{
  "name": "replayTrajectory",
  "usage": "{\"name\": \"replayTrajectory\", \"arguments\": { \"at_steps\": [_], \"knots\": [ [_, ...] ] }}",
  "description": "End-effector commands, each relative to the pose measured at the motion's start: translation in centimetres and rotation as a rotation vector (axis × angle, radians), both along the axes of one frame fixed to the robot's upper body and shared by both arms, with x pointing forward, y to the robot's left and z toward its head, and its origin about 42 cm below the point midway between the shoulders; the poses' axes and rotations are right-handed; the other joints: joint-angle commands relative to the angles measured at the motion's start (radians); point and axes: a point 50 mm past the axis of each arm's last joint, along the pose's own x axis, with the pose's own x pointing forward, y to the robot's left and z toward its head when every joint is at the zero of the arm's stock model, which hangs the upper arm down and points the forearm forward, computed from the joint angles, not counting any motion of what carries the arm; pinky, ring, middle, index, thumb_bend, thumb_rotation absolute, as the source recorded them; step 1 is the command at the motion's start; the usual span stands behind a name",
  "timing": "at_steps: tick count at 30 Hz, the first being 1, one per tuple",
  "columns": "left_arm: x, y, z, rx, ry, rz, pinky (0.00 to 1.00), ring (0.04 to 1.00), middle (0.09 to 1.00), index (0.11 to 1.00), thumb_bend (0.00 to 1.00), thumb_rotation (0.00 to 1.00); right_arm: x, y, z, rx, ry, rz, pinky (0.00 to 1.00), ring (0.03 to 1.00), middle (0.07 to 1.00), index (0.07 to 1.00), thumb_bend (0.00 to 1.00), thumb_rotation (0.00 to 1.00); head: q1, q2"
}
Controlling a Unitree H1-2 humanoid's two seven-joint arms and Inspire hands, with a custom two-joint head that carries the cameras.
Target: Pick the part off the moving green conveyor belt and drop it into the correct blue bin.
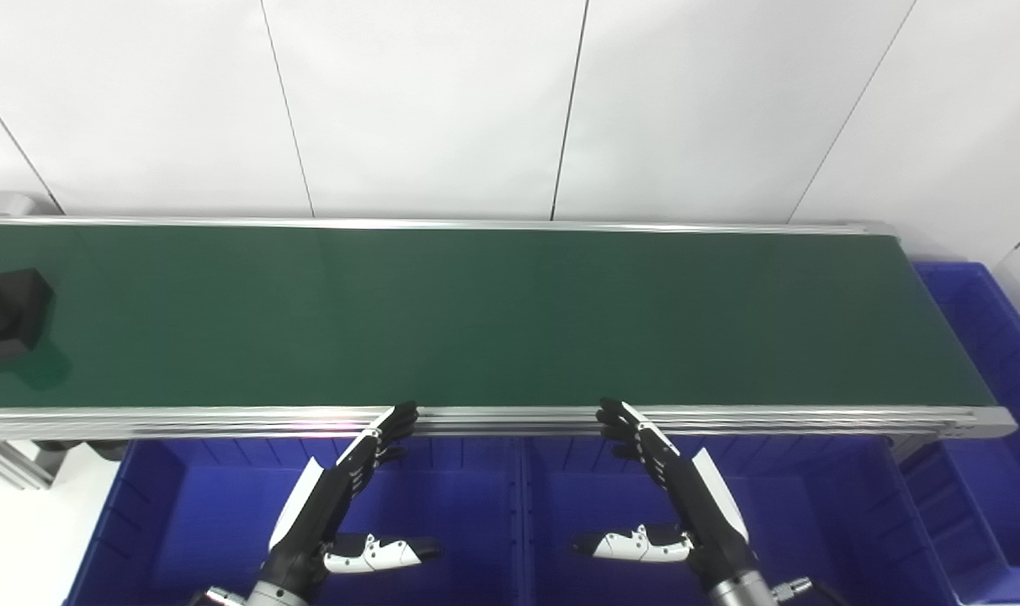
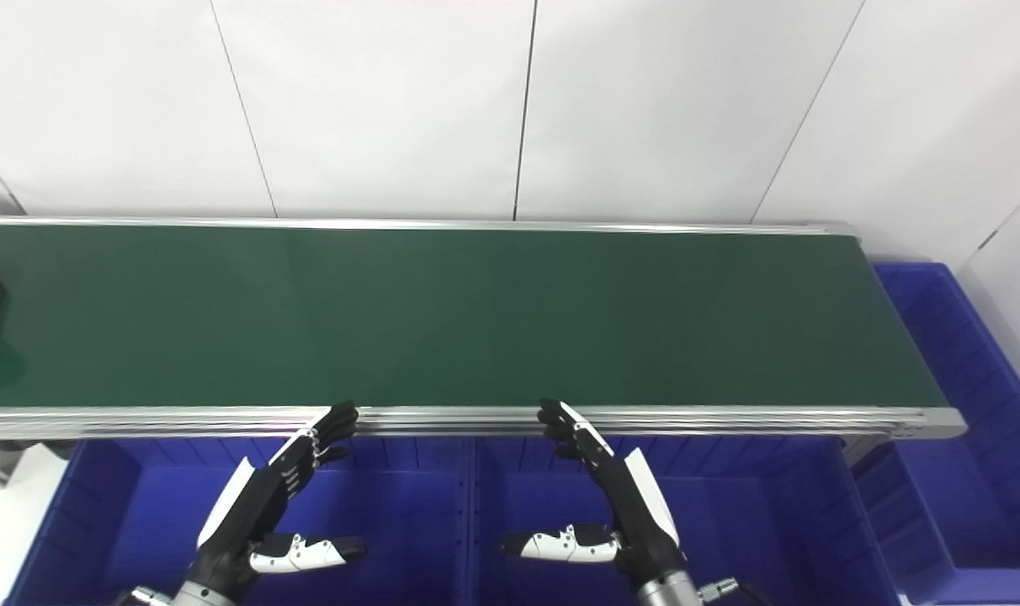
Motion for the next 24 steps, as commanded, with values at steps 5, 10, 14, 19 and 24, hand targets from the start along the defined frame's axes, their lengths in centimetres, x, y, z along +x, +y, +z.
{"name": "replayTrajectory", "arguments": {
  "at_steps": [5, 10, 14, 19, 24],
  "knots": [
    [0.5, 0.0, 1.2, 0.006, -0.067, -0.002, 0.82, 0.898, 0.927, 0.907, 0.92, 0.41, 0.5, 0.0, 0.9, 0.004, -0.043, 0.003, 0.81, 0.856, 0.878, 0.904, 0.87, 0.29, 0.000, -0.001],
    [0.6, 0.0, 1.2, 0.015, -0.072, 0.001, 0.82, 0.899, 0.924, 0.905, 0.92, 0.42, 0.5, 0.0, 0.9, 0.005, -0.040, 0.002, 0.81, 0.858, 0.880, 0.904, 0.87, 0.28, 0.002, -0.003],
    [0.4, -0.3, 1.1, 0.022, -0.073, -0.003, 0.88, 0.922, 0.928, 0.905, 0.92, 0.42, 0.4, -0.3, 0.6, 0.007, -0.044, 0.005, 0.81, 0.854, 0.875, 0.903, 0.87, 0.29, 0.071, -0.029],
    [0.1, -1.7, 0.6, 0.000, -0.066, -0.007, 0.86, 0.905, 0.915, 0.892, 0.93, 0.40, -0.1, -1.6, 0.2, 0.008, -0.042, 0.003, 0.81, 0.864, 0.881, 0.904, 0.87, 0.29, 0.233, -0.080],
    [-0.1, -3.4, -0.2, 0.008, -0.058, -0.009, 0.85, 0.906, 0.921, 0.900, 0.93, 0.40, -0.3, -3.1, -0.1, 0.006, -0.061, 0.004, 0.82, 0.859, 0.876, 0.906, 0.84, 0.20, 0.379, -0.146]
  ]
}}
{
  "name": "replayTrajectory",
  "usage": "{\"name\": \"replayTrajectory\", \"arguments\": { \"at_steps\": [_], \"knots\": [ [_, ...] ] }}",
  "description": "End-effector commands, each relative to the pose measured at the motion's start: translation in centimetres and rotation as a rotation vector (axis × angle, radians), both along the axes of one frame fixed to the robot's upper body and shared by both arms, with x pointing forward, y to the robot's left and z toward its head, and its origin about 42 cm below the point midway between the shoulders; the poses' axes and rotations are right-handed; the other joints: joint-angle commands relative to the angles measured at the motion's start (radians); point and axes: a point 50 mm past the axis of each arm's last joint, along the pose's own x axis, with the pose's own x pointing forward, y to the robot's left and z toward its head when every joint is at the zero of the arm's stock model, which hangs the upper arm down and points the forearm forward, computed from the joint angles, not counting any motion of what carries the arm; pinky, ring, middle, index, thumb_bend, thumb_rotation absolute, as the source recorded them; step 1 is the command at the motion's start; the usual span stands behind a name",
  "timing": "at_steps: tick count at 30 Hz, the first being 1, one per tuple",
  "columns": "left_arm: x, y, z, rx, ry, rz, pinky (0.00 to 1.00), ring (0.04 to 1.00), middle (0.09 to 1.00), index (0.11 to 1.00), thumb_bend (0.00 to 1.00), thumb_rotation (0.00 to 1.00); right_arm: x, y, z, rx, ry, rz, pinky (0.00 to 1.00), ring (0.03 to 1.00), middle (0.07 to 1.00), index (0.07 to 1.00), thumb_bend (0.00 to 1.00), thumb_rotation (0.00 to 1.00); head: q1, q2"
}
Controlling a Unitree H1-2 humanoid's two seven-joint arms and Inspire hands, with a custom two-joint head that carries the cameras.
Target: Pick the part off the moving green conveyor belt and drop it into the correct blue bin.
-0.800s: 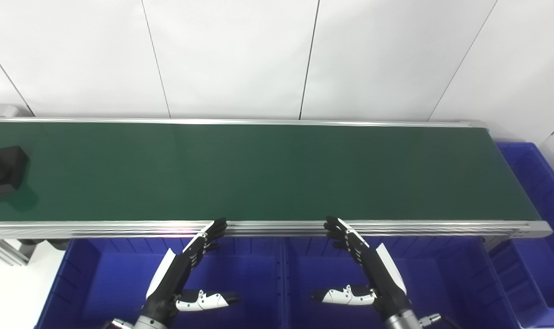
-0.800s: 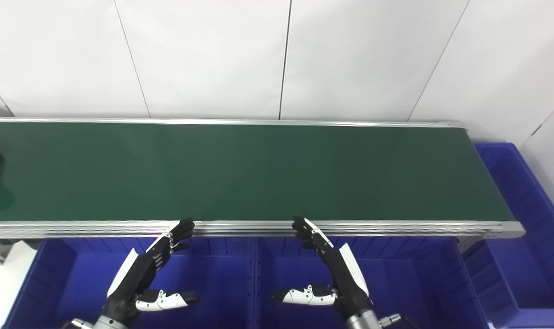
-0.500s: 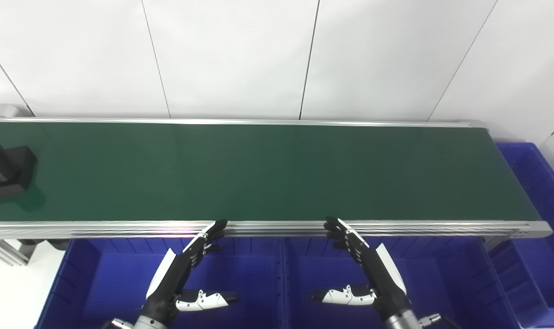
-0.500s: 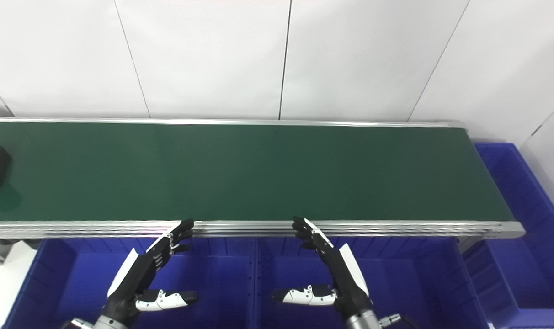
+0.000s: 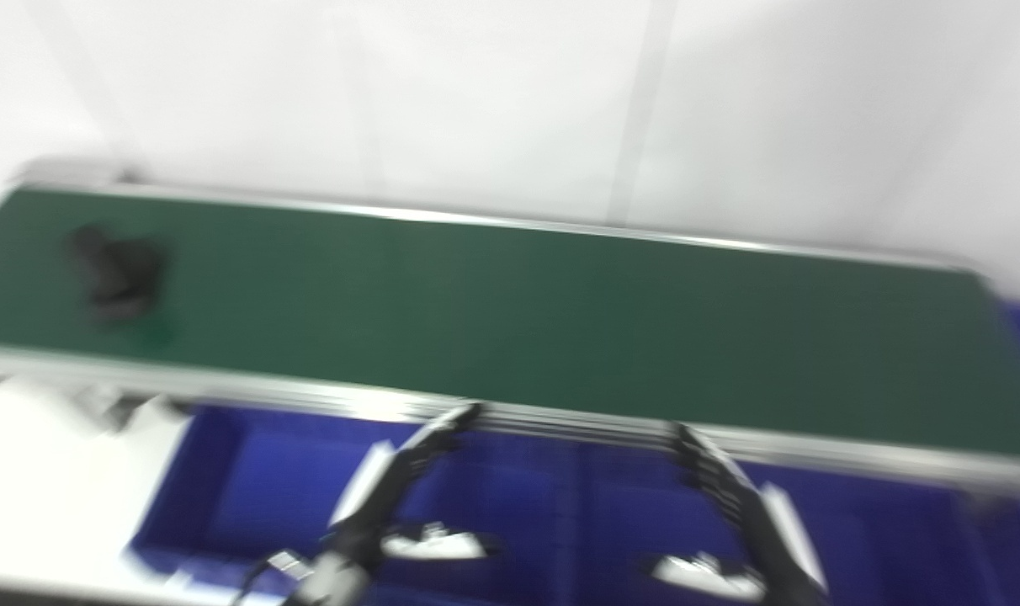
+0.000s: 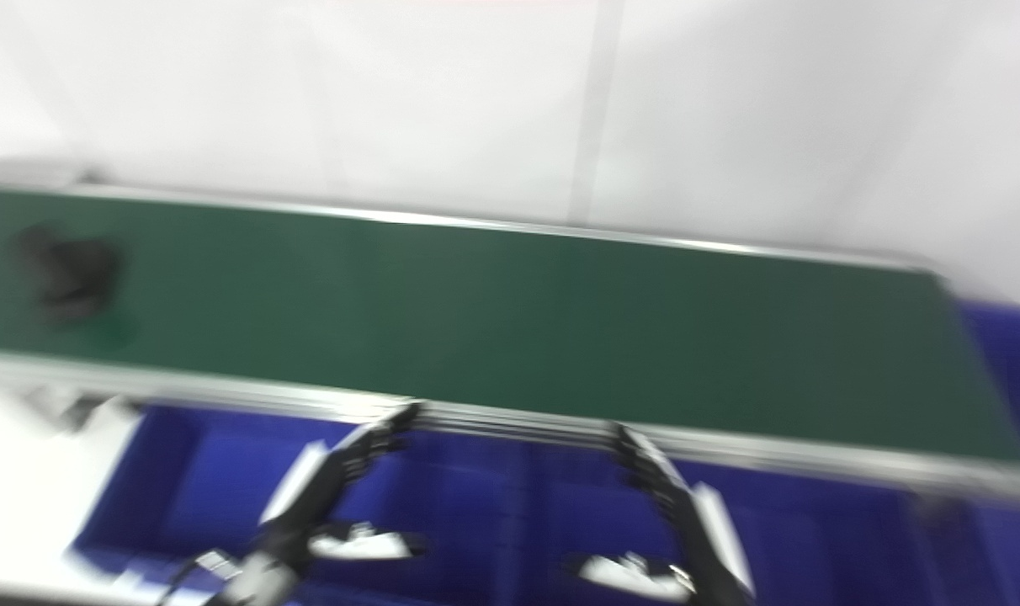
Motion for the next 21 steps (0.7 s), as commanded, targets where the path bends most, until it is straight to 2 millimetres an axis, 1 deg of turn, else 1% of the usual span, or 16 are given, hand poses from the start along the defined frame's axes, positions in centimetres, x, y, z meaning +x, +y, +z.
{"name": "replayTrajectory", "arguments": {
  "at_steps": [1, 5, 8, 9, 14, 19, 21],
  "knots": [
    [0.3, -0.9, 0.7, -0.013, -0.061, -0.004, 0.85, 0.907, 0.923, 0.900, 0.93, 0.40, 0.3, -0.4, 0.9, 0.017, -0.094, 0.016, 0.82, 0.858, 0.875, 0.906, 0.84, 0.20, 0.031, -0.018],
    [0.4, -1.7, 0.2, -0.021, -0.053, 0.001, 0.88, 0.916, 0.919, 0.897, 0.93, 0.38, 0.4, -1.0, 0.5, 0.018, -0.094, 0.011, 0.83, 0.858, 0.881, 0.904, 0.85, 0.16, 0.059, -0.036],
    [0.4, -2.1, 0.1, -0.012, -0.057, 0.002, 0.88, 0.916, 0.917, 0.900, 0.93, 0.39, 0.3, -1.3, 0.4, 0.018, -0.089, 0.010, 0.82, 0.853, 0.884, 0.903, 0.84, 0.15, 0.061, -0.041],
    [0.4, -2.2, 0.1, -0.004, -0.060, 0.003, 0.88, 0.916, 0.917, 0.901, 0.93, 0.39, 0.2, -1.4, 0.4, 0.019, -0.088, 0.011, 0.82, 0.854, 0.884, 0.903, 0.84, 0.15, 0.063, -0.049],
    [0.4, -2.4, -0.2, 0.008, -0.064, 0.005, 0.90, 0.919, 0.917, 0.906, 0.94, 0.43, 0.2, -1.6, 0.1, 0.019, -0.084, 0.012, 0.83, 0.863, 0.886, 0.903, 0.85, 0.19, 0.060, -0.058],
    [0.4, -2.5, -0.4, 0.008, -0.060, 0.007, 0.90, 0.924, 0.919, 0.906, 0.94, 0.42, 0.2, -1.8, -0.1, 0.015, -0.089, 0.010, 0.81, 0.855, 0.880, 0.896, 0.86, 0.19, 0.053, -0.068],
    [0.3, -2.5, -0.5, 0.009, -0.058, 0.008, 0.91, 0.925, 0.919, 0.907, 0.94, 0.42, 0.2, -1.8, -0.3, 0.015, -0.086, 0.008, 0.81, 0.855, 0.878, 0.893, 0.87, 0.21, 0.047, -0.079]
  ]
}}
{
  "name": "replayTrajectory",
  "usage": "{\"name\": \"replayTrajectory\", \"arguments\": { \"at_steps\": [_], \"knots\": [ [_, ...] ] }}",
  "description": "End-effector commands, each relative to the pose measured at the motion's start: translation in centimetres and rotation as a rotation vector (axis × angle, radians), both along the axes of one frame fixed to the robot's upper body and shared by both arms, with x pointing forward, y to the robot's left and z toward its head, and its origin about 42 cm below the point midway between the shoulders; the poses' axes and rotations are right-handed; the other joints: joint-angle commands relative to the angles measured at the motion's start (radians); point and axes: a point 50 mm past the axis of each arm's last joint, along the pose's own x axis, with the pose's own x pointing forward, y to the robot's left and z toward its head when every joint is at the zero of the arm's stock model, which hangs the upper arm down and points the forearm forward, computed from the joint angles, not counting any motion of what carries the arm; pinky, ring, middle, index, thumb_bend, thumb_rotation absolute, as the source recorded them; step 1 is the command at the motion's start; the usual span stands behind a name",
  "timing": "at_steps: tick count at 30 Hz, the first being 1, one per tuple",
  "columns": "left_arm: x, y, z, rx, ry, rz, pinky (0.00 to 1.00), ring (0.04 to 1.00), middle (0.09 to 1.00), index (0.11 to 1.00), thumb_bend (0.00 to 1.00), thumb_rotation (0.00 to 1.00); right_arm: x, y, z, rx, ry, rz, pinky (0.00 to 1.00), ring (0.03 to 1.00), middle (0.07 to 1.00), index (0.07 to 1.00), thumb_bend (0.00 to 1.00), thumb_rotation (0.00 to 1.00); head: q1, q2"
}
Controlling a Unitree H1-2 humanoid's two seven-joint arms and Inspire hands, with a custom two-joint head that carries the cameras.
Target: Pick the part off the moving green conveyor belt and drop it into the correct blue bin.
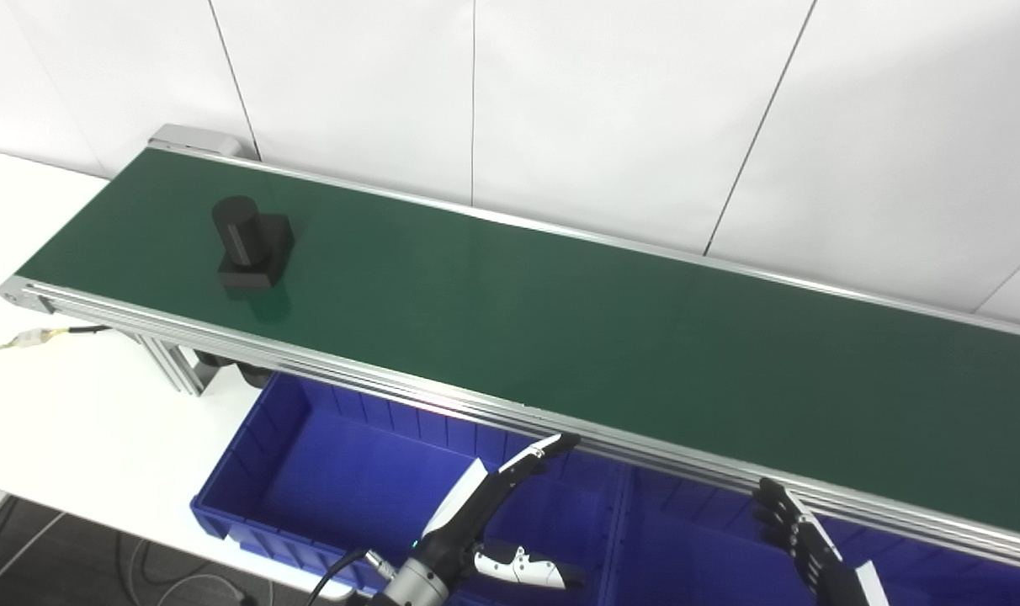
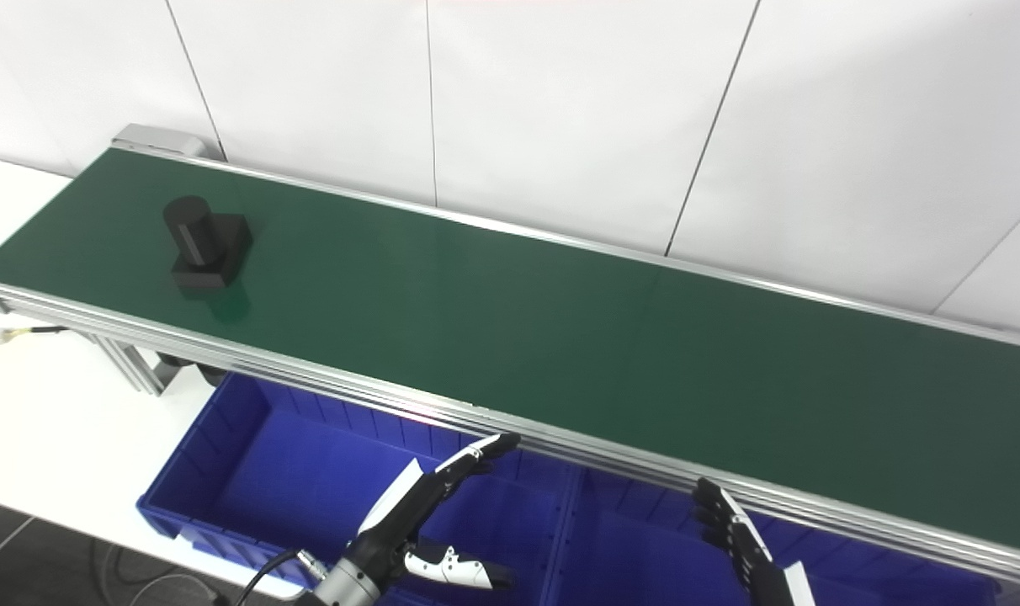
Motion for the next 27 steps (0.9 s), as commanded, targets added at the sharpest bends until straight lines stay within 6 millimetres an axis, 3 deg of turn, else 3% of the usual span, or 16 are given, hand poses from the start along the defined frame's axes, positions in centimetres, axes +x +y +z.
{"name": "replayTrajectory", "arguments": {
  "at_steps": [1, 13, 27],
  "knots": [
    [0.5, 0.0, 0.8, -0.018, -0.063, -0.001, 0.91, 0.926, 0.919, 0.907, 0.94, 0.41, 0.5, -0.2, 0.9, 0.009, -0.078, 0.011, 0.81, 0.855, 0.879, 0.893, 0.87, 0.21, -0.001, 0.001],
    [0.8, -0.2, -0.1, -0.007, -0.038, -0.002, 0.90, 0.922, 0.920, 0.902, 0.95, 0.41, 0.5, -0.6, 0.0, 0.014, -0.071, 0.017, 0.82, 0.857, 0.878, 0.893, 0.88, 0.21, 0.018, -0.087],
    [1.3, -0.9, -0.7, -0.012, -0.031, -0.002, 0.88, 0.908, 0.909, 0.893, 0.99, 0.42, 1.0, -1.1, -0.6, 0.020, -0.080, 0.005, 0.82, 0.853, 0.880, 0.892, 0.90, 0.18, 0.030, -0.103]
  ]
}}
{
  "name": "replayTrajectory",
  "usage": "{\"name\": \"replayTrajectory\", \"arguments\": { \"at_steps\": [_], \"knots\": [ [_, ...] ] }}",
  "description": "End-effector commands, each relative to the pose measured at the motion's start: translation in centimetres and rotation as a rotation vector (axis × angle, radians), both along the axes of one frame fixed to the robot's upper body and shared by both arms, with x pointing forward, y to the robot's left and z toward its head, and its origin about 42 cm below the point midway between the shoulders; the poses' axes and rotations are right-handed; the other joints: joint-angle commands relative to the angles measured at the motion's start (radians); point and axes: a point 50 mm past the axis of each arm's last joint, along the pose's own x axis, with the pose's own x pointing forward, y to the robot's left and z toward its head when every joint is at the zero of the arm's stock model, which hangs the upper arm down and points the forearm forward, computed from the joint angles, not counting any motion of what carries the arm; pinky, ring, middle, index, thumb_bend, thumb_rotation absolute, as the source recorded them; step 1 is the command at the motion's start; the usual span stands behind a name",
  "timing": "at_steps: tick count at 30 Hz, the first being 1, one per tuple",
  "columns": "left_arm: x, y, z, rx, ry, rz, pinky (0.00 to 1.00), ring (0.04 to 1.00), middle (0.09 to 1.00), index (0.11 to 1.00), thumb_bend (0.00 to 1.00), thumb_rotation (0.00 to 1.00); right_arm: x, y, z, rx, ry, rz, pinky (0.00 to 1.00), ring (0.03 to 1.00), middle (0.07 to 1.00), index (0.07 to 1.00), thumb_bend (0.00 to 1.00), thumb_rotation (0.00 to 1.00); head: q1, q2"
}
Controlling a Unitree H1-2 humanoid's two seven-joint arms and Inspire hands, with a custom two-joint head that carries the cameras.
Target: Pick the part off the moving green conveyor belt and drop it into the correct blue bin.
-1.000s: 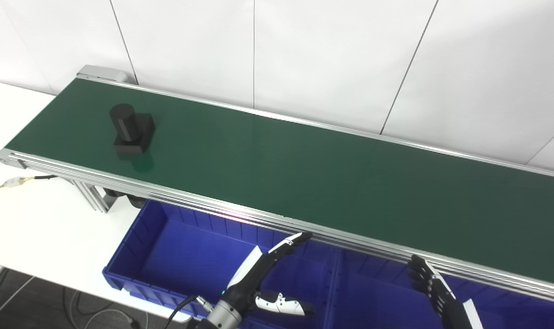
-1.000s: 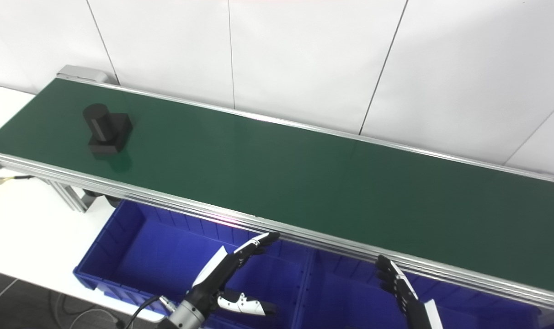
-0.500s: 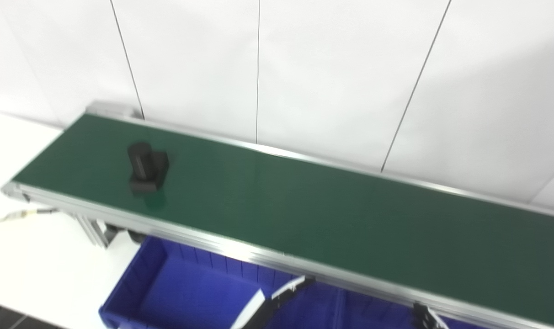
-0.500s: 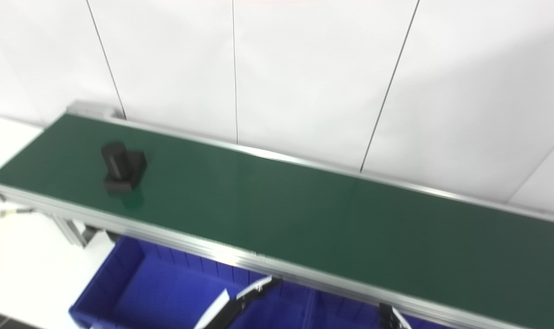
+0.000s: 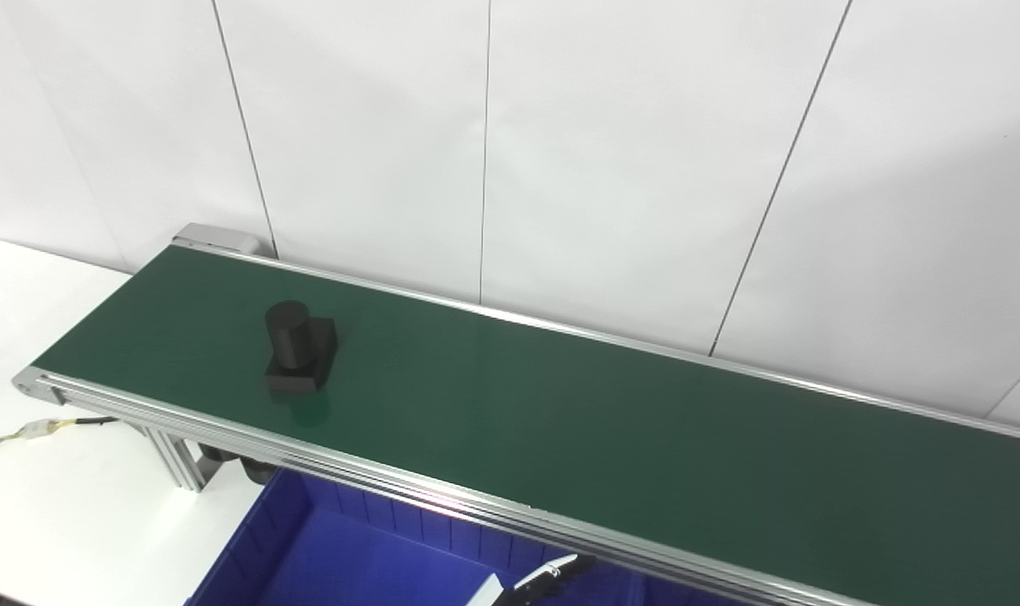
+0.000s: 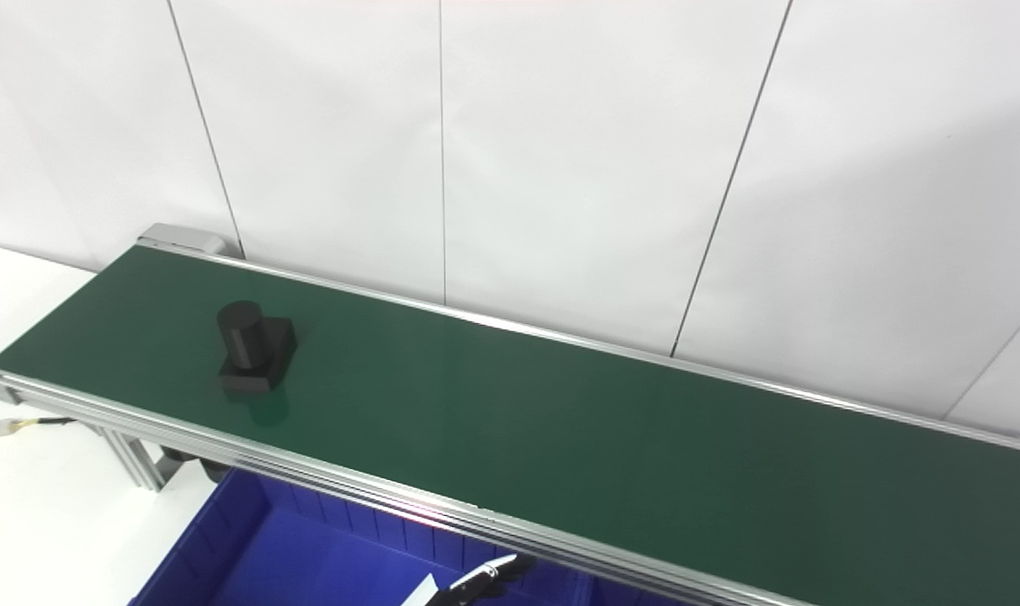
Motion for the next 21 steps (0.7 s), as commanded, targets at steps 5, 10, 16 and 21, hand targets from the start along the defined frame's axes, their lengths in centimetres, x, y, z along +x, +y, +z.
{"name": "replayTrajectory", "arguments": {
  "at_steps": [5, 10, 16, 21],
  "knots": [
    [1.0, -0.5, 1.1, -0.037, -0.065, -0.002, 0.89, 0.918, 0.916, 0.897, 0.99, 0.41, 0.5, -0.3, 1.9, 0.050, -0.122, -0.022, 0.80, 0.842, 0.871, 0.884, 0.90, 0.16, 0.004, 0.011],
    [0.9, -0.7, 1.0, -0.036, -0.061, -0.012, 0.89, 0.928, 0.926, 0.906, 1.00, 0.44, 0.2, -0.5, 4.2, 0.071, -0.213, -0.059, 0.80, 0.827, 0.853, 0.880, 0.93, 0.20, 0.001, 0.017],
    [1.1, -1.3, 0.9, -0.042, -0.056, -0.015, 0.89, 0.930, 0.929, 0.907, 1.00, 0.44, 1.0, -1.0, 7.4, 0.073, -0.322, -0.043, 0.78, 0.826, 0.860, 0.890, 0.92, 0.22, -0.002, 0.017],
    [1.4, -1.7, 0.9, -0.045, -0.059, -0.015, 0.91, 0.946, 0.938, 0.913, 0.99, 0.43, 1.8, -1.3, 9.7, 0.062, -0.365, -0.023, 0.80, 0.844, 0.880, 0.890, 0.93, 0.31, 0.003, 0.017]
  ]
}}
